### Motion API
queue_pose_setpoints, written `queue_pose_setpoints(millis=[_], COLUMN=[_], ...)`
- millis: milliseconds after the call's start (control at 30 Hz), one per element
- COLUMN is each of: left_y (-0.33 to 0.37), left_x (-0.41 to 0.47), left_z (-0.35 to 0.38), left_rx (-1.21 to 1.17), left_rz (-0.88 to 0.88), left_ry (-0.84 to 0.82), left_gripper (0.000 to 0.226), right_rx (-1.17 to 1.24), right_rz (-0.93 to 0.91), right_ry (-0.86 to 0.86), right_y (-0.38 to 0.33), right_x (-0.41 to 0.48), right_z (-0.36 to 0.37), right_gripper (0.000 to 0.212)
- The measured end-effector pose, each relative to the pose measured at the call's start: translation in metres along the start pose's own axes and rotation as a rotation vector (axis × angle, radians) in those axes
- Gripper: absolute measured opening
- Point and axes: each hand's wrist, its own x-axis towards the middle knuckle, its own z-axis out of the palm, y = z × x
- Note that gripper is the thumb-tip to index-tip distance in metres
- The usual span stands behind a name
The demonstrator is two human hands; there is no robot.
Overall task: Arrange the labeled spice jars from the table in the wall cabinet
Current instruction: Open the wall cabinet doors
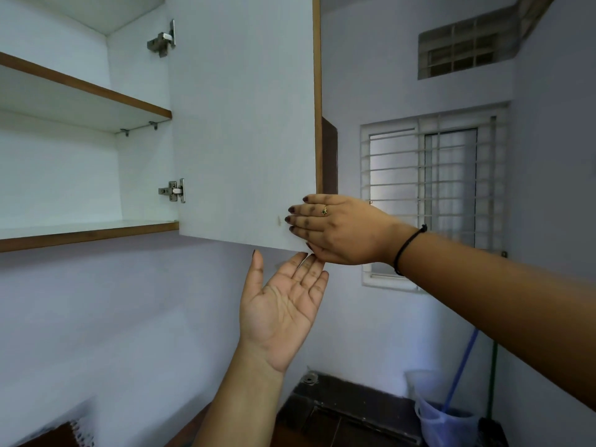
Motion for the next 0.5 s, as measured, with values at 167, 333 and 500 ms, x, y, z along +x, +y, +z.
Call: queue_pose_setpoints(millis=[167,333,500], left_y=[-0.007,-0.018,-0.025], left_x=[0.021,0.039,0.049], left_z=[0.000,0.002,0.003], left_rx=[-0.011,-0.027,-0.079], left_rz=[-0.013,-0.035,-0.040], left_ry=[0.005,-0.004,-0.028], left_gripper=[0.087,0.089,0.093], right_rx=[0.009,-0.002,0.014], right_rz=[0.022,0.032,0.043], right_ry=[-0.042,-0.057,-0.090], right_y=[0.007,0.013,0.018], right_x=[-0.011,-0.020,-0.025], right_z=[0.015,0.028,0.037], right_gripper=[0.055,0.052,0.051])
